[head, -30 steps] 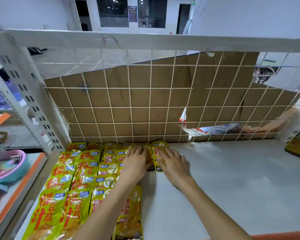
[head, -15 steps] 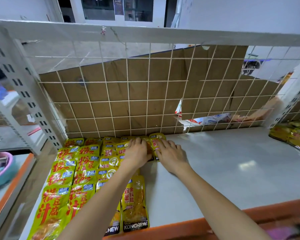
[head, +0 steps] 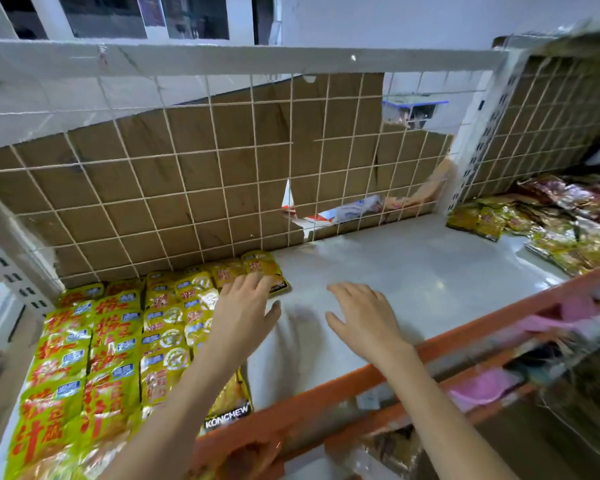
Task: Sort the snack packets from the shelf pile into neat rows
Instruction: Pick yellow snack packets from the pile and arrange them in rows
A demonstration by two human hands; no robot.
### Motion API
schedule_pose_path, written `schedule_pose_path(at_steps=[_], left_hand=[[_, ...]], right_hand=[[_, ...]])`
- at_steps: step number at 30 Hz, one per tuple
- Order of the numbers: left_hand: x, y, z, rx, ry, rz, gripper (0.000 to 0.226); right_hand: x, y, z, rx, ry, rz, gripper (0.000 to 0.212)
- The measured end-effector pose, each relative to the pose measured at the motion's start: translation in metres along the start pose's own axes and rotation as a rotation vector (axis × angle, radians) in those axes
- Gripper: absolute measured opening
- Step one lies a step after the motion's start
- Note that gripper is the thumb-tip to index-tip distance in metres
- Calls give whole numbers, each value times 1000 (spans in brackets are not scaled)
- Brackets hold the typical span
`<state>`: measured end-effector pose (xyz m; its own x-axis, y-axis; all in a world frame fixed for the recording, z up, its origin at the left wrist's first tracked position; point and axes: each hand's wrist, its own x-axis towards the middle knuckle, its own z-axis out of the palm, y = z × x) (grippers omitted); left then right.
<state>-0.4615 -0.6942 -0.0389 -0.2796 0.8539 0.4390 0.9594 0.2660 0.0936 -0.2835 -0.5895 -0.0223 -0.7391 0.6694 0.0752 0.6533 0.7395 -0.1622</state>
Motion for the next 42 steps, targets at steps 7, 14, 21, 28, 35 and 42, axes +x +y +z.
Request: schedule_pose_path(at_steps=[7,14,21,28,35,42], left_hand=[[-31,111,12,-98,-53,123,42],[-44,240,23,-207,-123,245,39],[-62,348,46,-351,-224,380,37],[-47,418,75,-417,-317,478,41],[8,479,112,-469,-327,527,38],[112,534,150,-564,-245,467,36]], right_hand=[[-112,70,-6,108,68,138,48],[-216,151,-7,116,110,266,45],[-314,216,-10,77,202,471,38],[-362,264,0,164,185,674,44],[-347,337,-10,153,164,732,46],[-278,441,-35,143,147,686,46]])
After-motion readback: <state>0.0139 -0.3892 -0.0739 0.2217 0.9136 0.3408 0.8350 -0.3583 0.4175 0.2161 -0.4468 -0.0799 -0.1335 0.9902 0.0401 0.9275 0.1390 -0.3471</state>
